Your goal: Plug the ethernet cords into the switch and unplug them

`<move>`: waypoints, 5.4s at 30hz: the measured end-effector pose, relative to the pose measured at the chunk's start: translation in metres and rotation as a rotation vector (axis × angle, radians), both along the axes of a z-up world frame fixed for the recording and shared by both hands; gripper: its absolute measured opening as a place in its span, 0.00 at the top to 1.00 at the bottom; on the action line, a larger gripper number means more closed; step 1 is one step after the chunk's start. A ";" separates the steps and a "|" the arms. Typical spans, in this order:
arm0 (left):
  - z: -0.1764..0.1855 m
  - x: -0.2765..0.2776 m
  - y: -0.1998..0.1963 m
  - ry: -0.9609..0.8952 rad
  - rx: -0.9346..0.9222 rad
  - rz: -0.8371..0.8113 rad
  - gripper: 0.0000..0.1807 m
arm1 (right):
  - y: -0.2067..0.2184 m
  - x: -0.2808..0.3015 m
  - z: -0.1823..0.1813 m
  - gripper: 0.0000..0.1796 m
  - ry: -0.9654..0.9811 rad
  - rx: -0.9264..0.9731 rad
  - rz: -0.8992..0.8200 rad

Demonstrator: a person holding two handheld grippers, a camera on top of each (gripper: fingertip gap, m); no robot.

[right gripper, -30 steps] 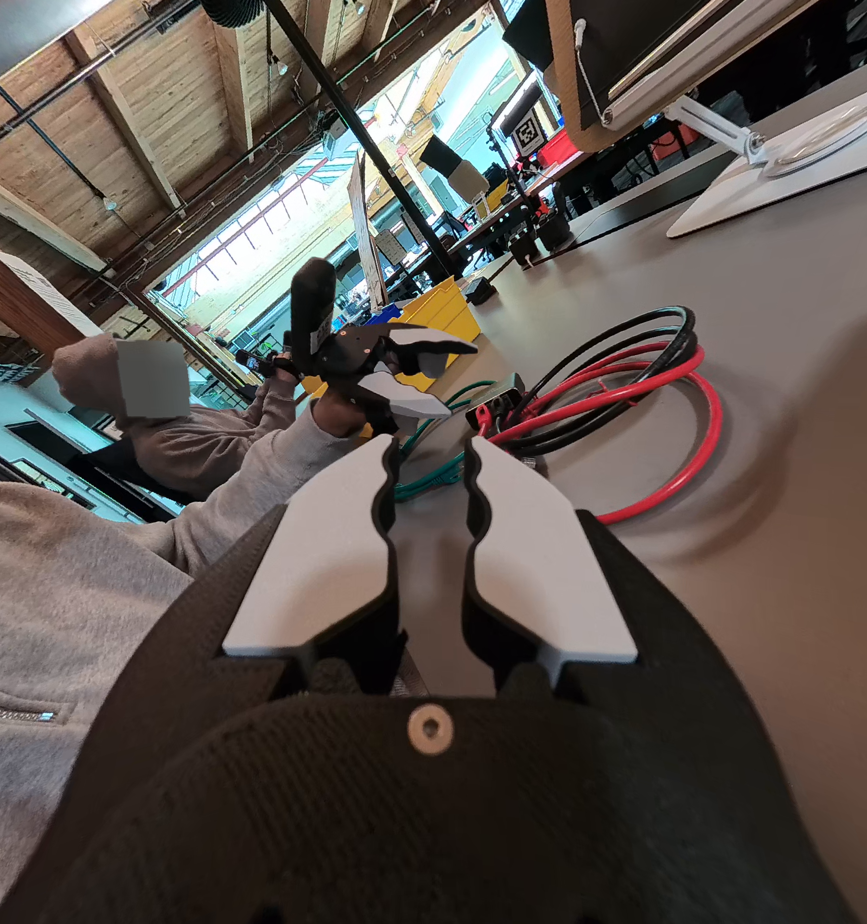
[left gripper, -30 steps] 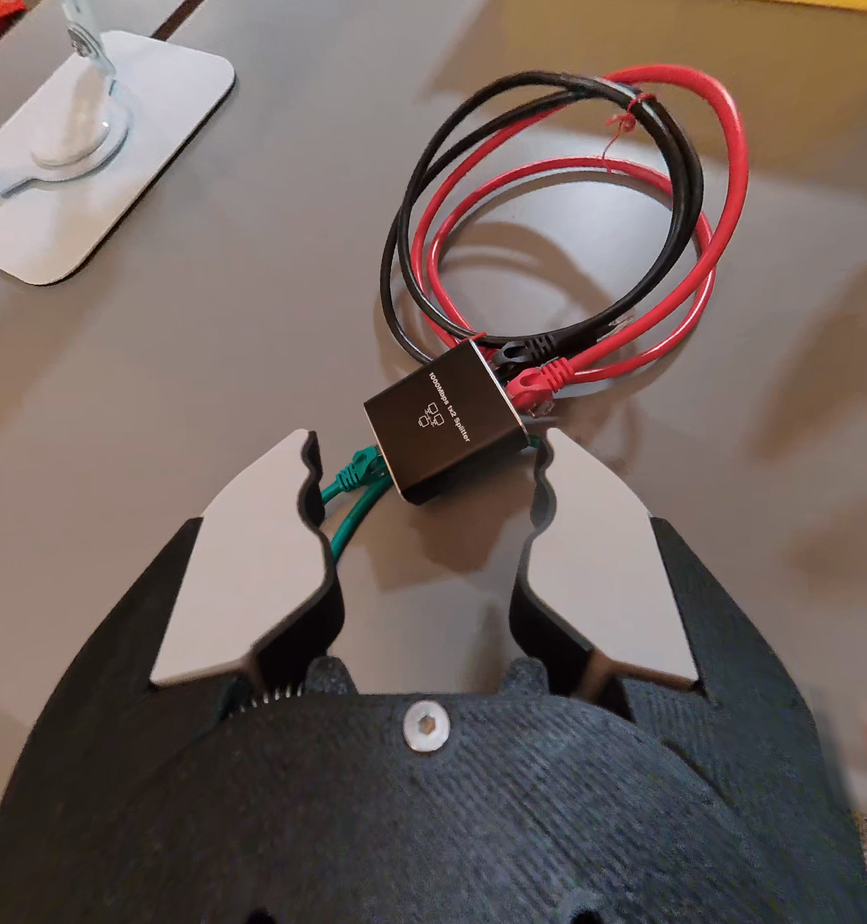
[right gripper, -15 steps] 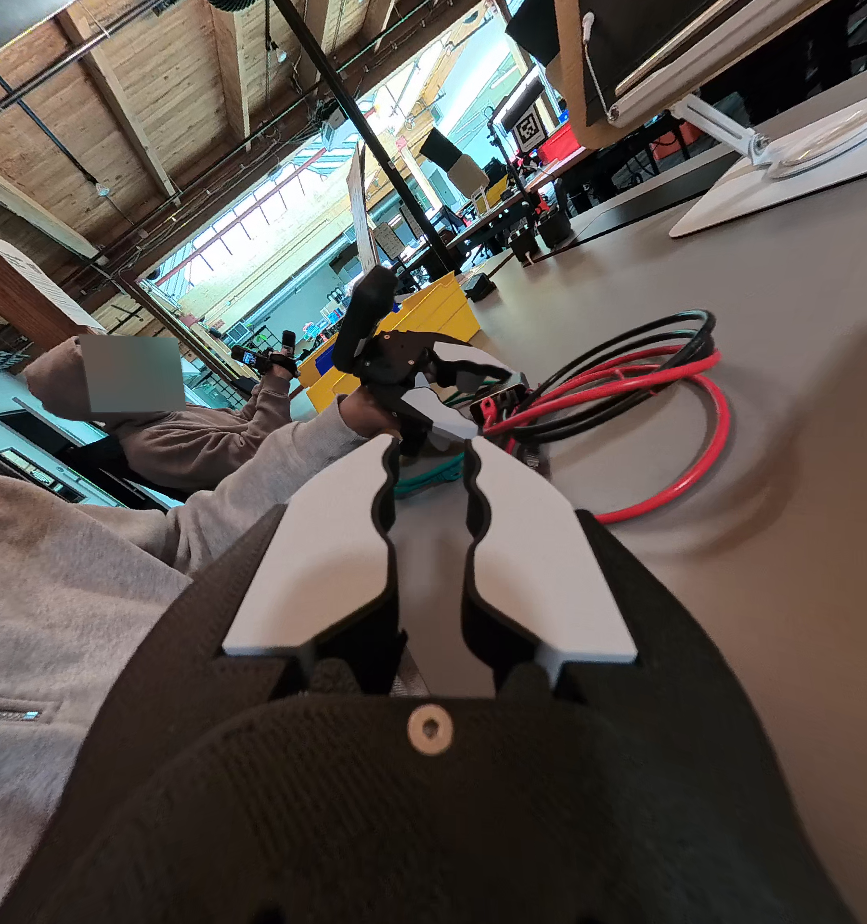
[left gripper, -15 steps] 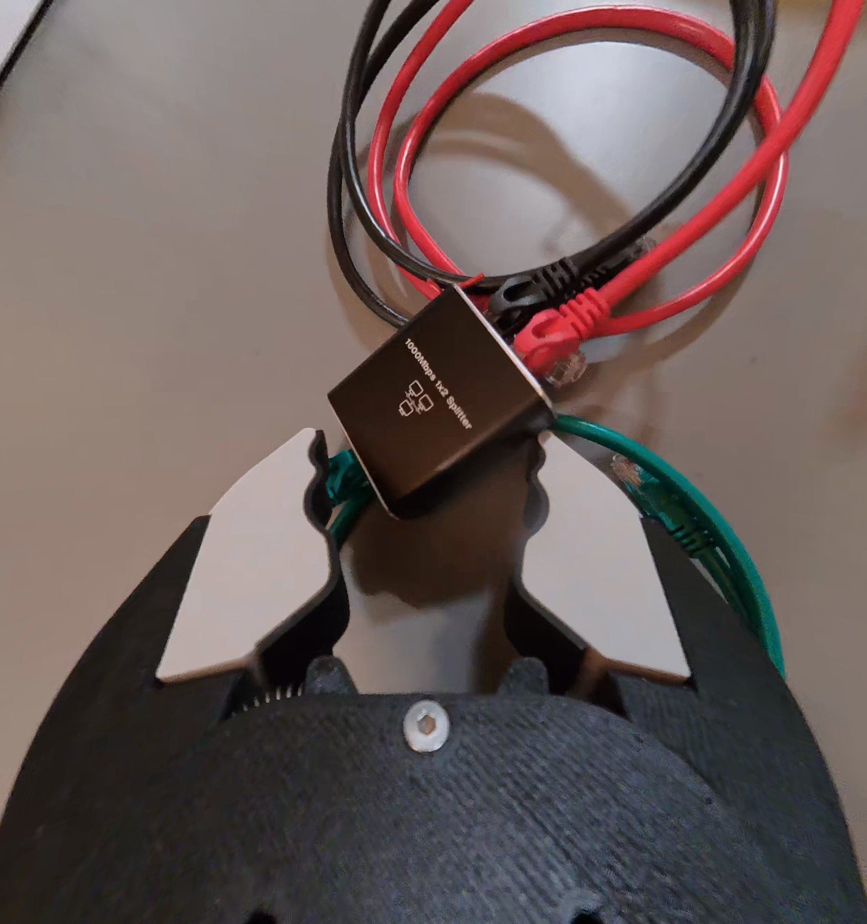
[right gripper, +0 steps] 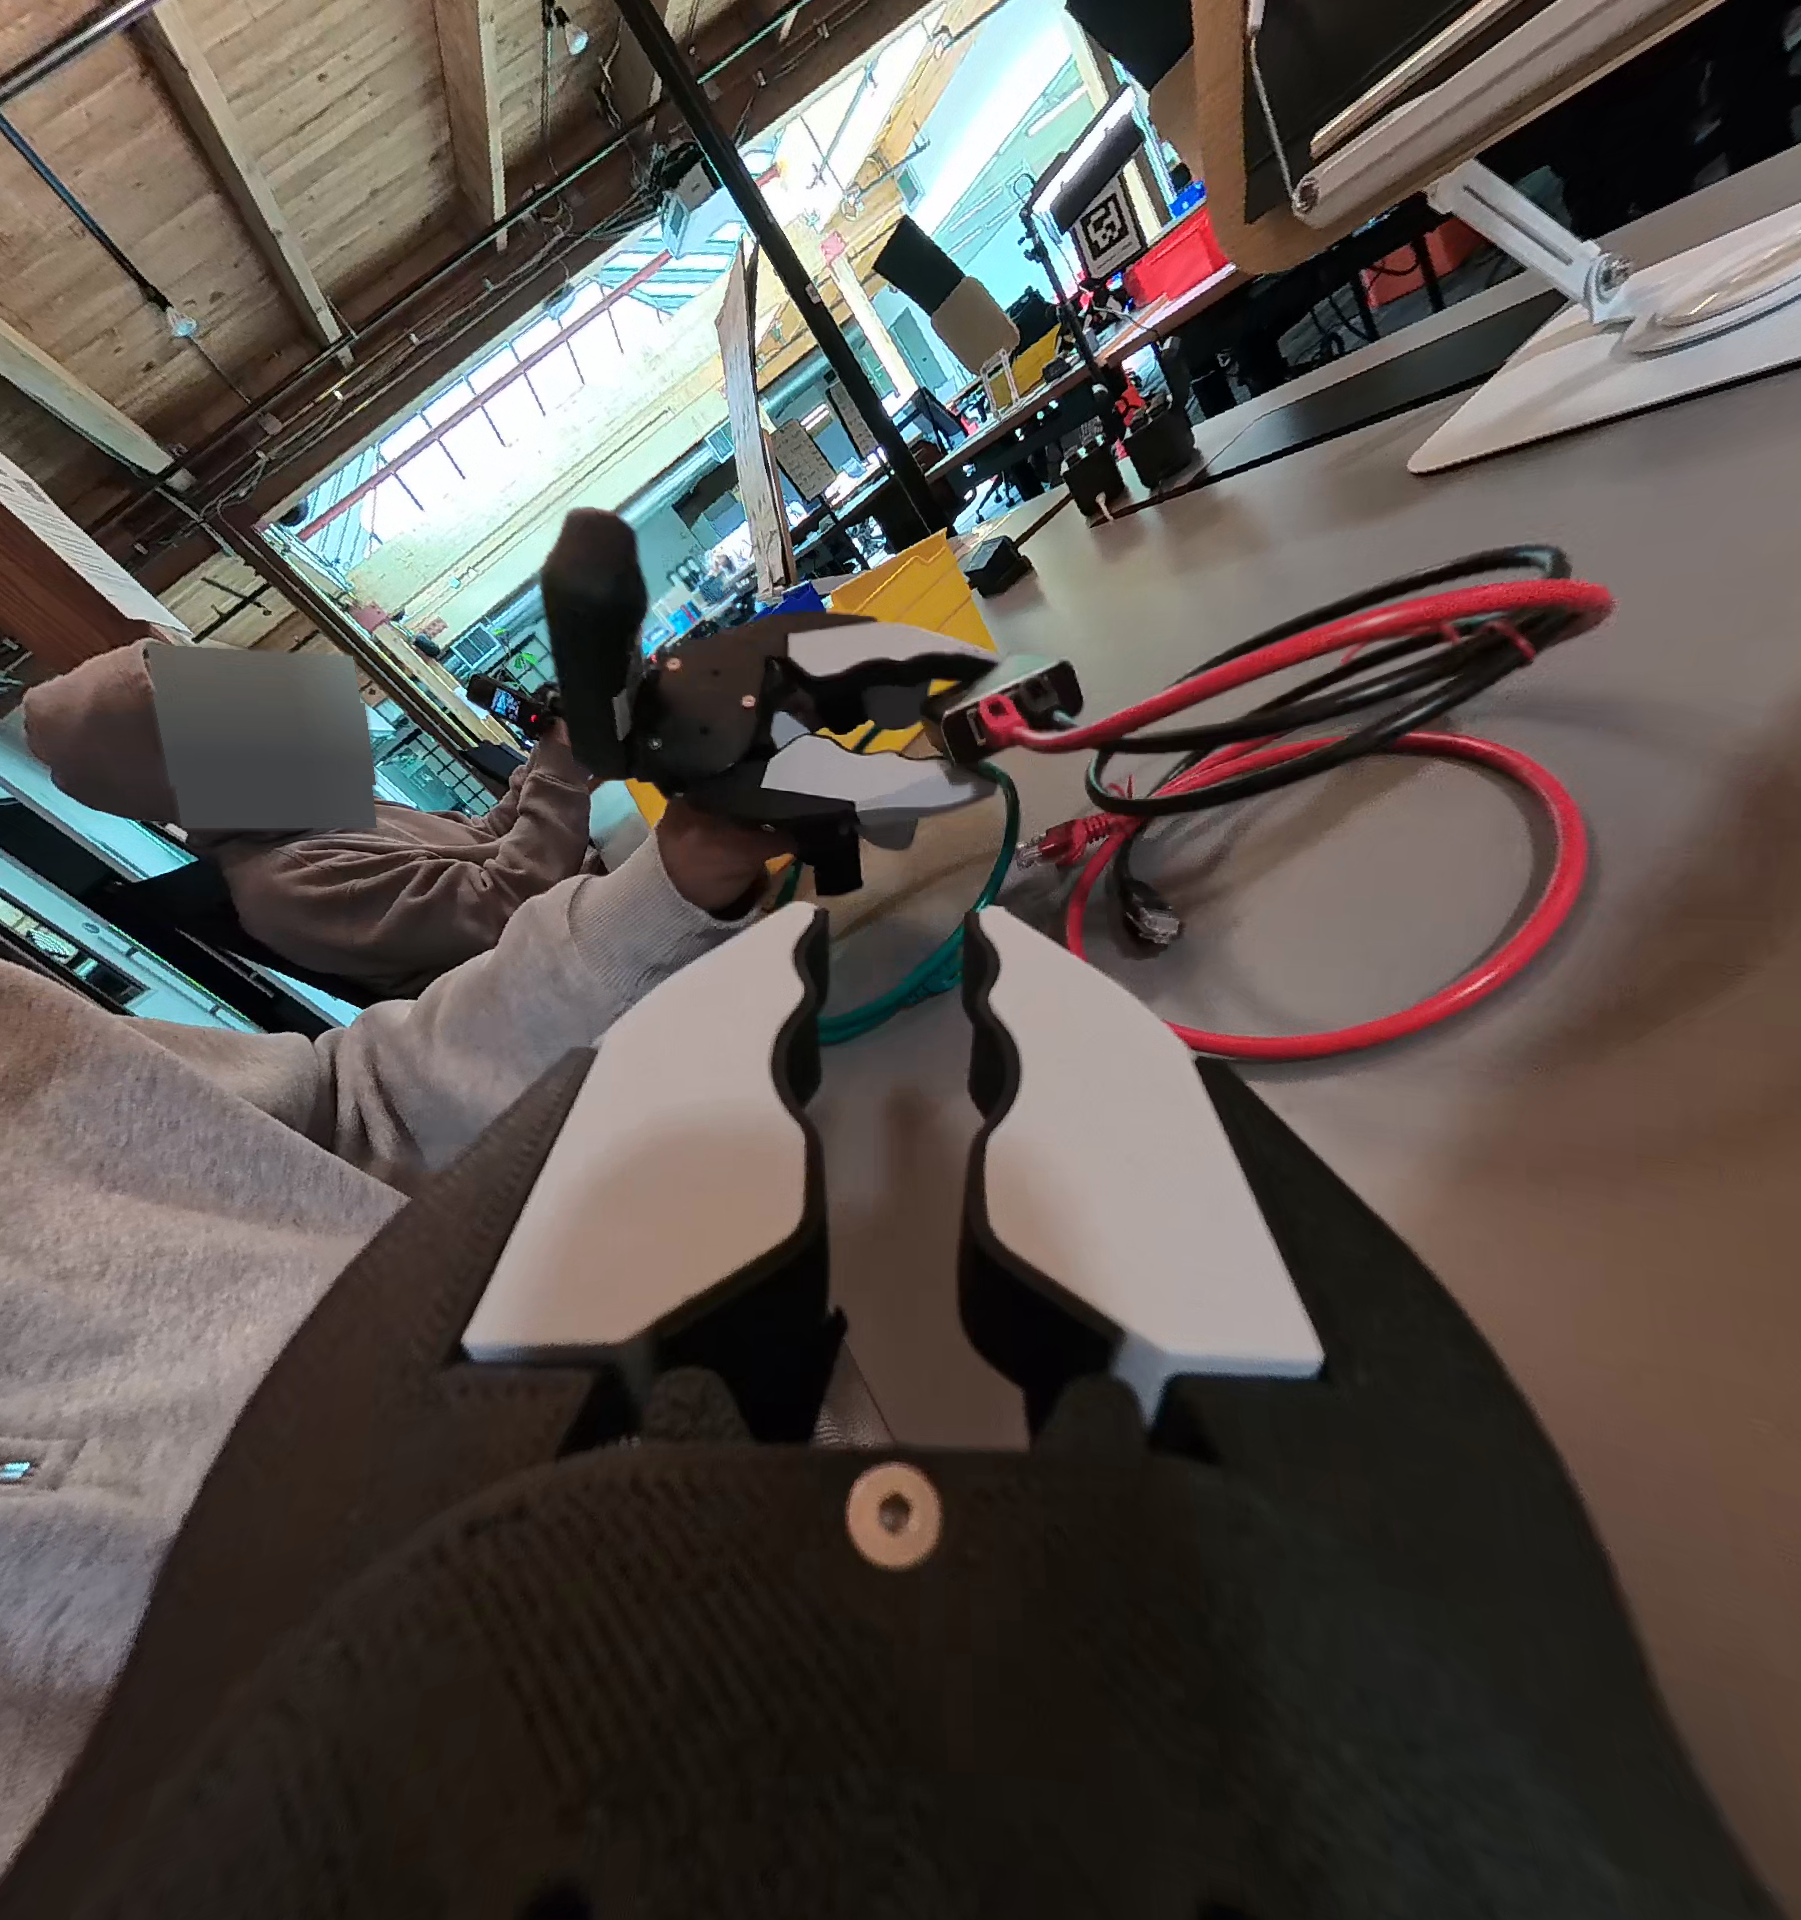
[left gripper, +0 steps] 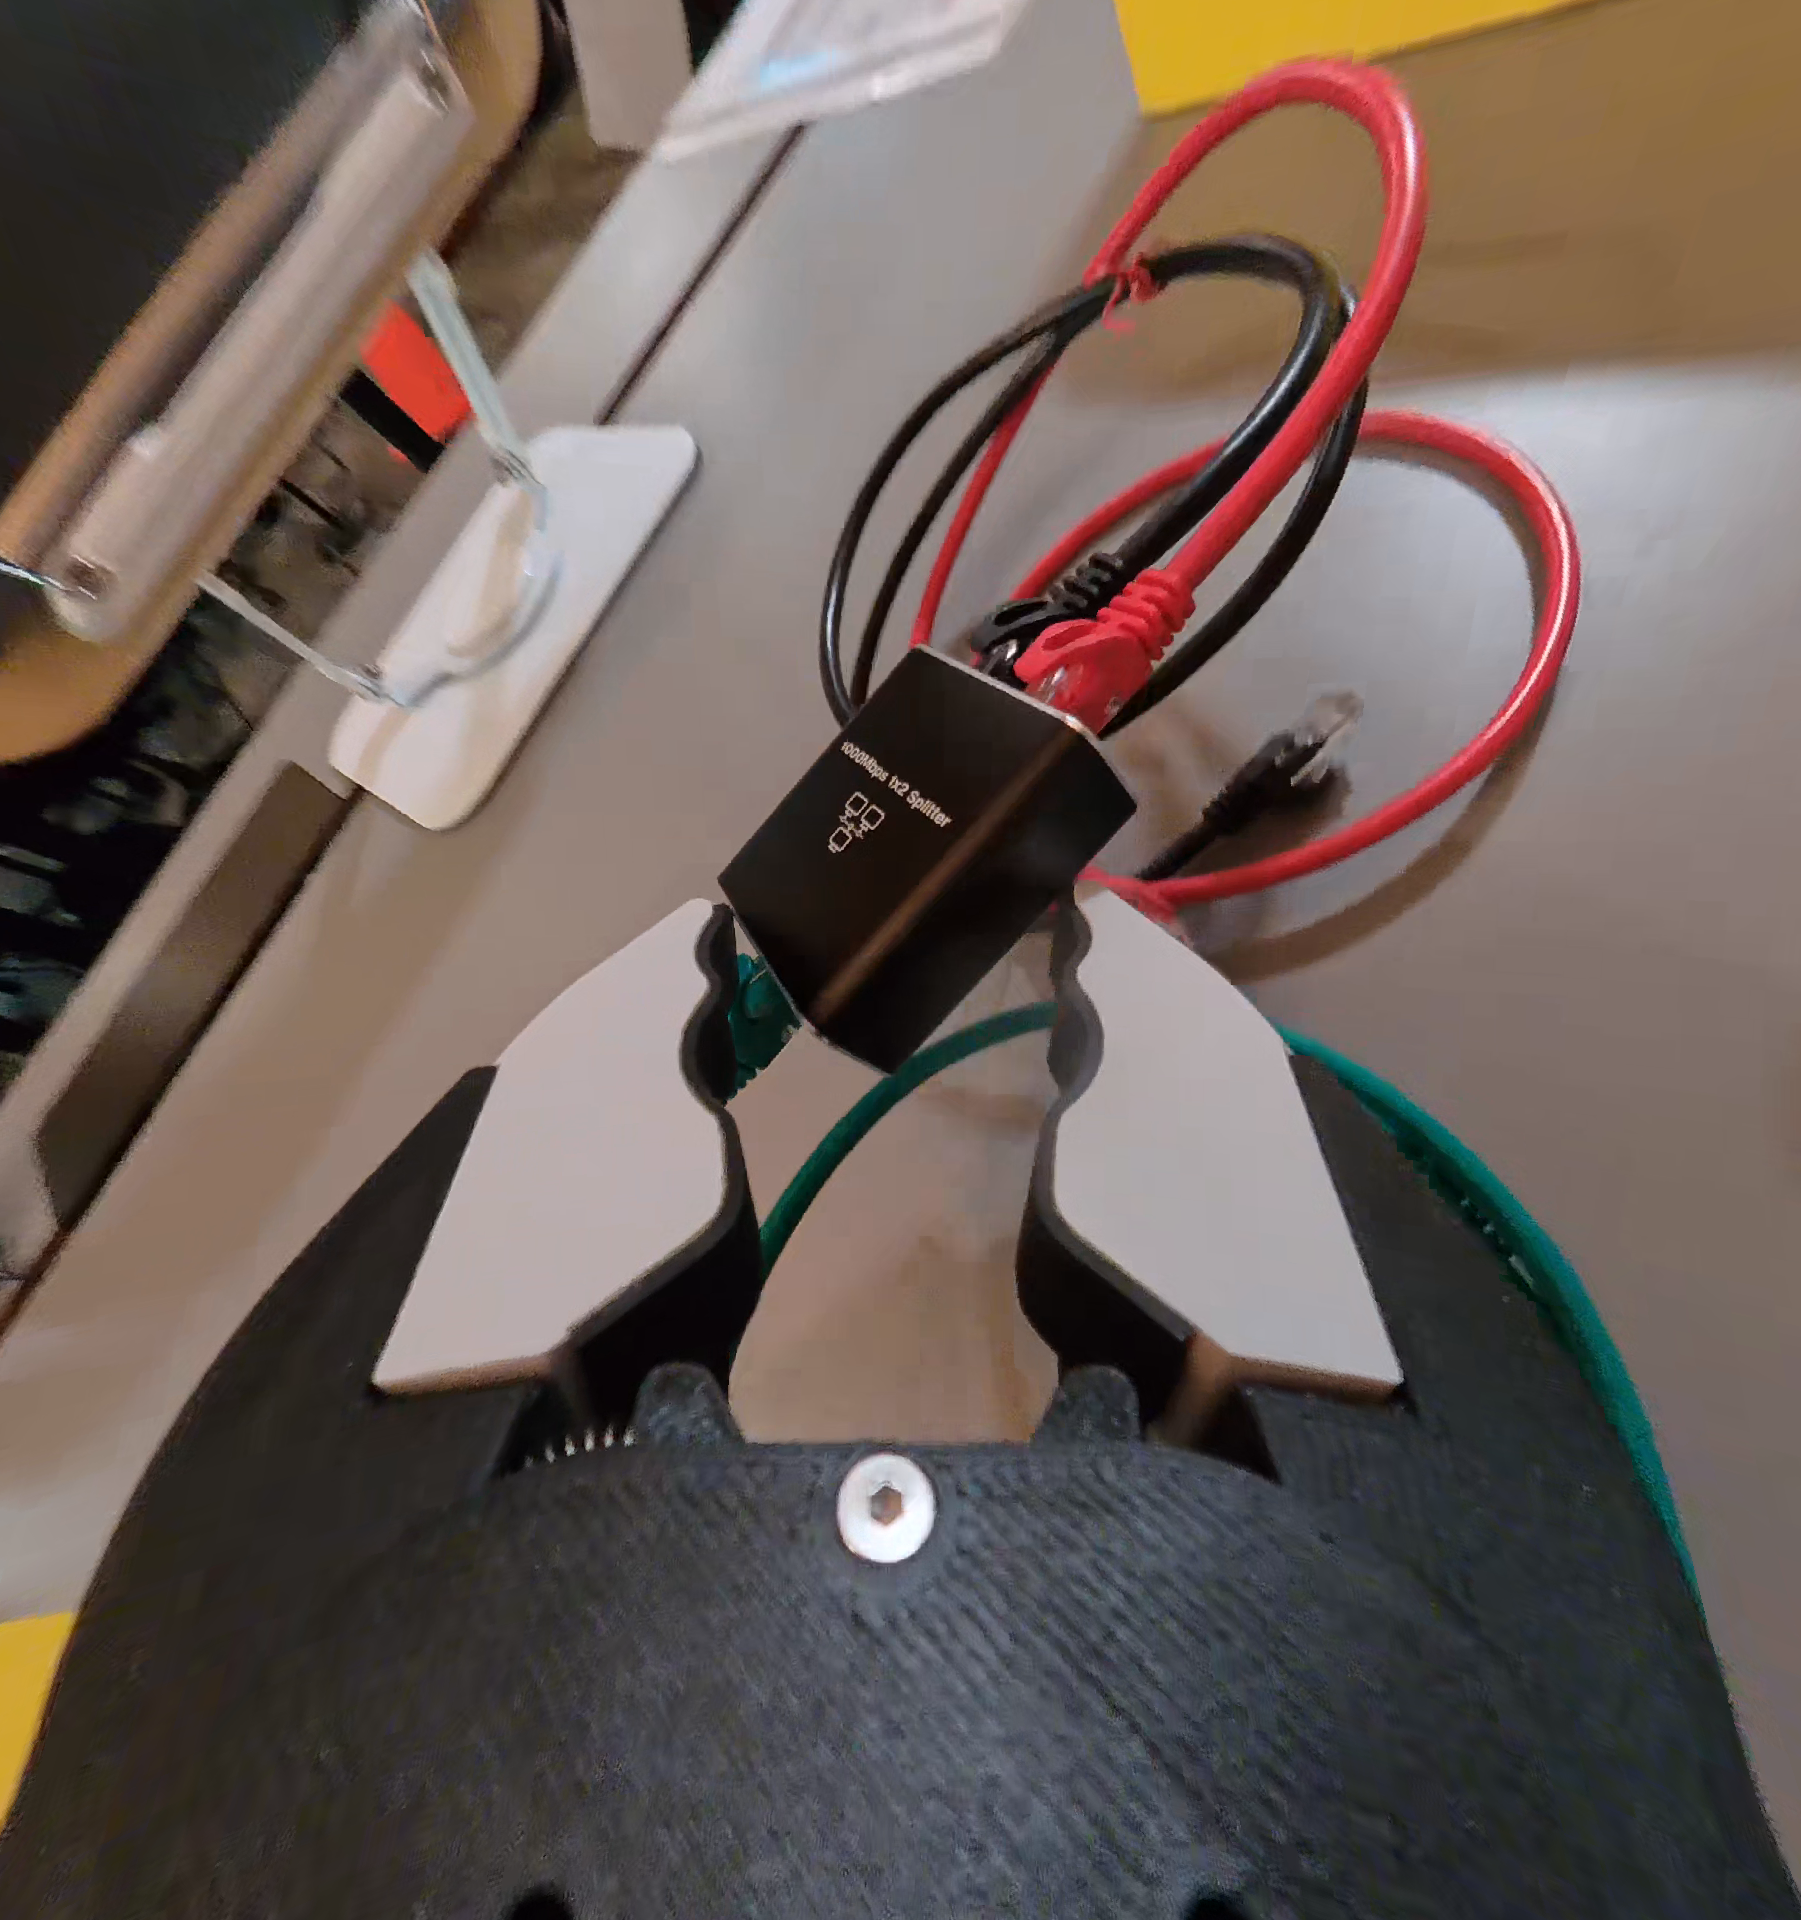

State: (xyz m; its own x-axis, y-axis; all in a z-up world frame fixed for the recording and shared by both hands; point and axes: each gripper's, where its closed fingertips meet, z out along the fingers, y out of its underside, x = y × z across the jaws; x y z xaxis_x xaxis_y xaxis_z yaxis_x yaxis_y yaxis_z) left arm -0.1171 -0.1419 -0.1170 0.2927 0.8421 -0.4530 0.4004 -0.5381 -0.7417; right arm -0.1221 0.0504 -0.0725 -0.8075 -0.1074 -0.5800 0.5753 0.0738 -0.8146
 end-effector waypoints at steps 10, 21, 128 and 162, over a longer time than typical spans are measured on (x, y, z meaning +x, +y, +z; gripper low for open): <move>0.025 -0.006 0.029 0.115 -0.109 0.041 0.75 | -0.067 0.031 -0.016 0.83 -0.080 0.028 0.044; 0.023 0.005 0.069 0.155 -0.234 -0.026 0.81 | -0.101 -0.004 -0.017 0.80 -0.439 -0.091 0.019; -0.009 0.023 0.079 -0.238 1.173 -0.273 0.84 | -0.118 0.000 -0.040 0.85 0.162 0.190 0.105; -0.013 0.027 0.088 -0.337 1.209 -0.332 0.82 | -0.117 0.000 -0.044 0.86 0.071 0.197 0.157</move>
State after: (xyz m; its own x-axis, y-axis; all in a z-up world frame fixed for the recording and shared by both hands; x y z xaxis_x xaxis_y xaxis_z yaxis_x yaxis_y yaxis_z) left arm -0.0901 -0.0537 -0.1299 0.5151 0.5287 0.6746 0.6388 0.2880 -0.7134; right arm -0.1220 -0.0668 -0.1168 -0.8291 -0.1252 -0.5450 0.4865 0.3189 -0.8134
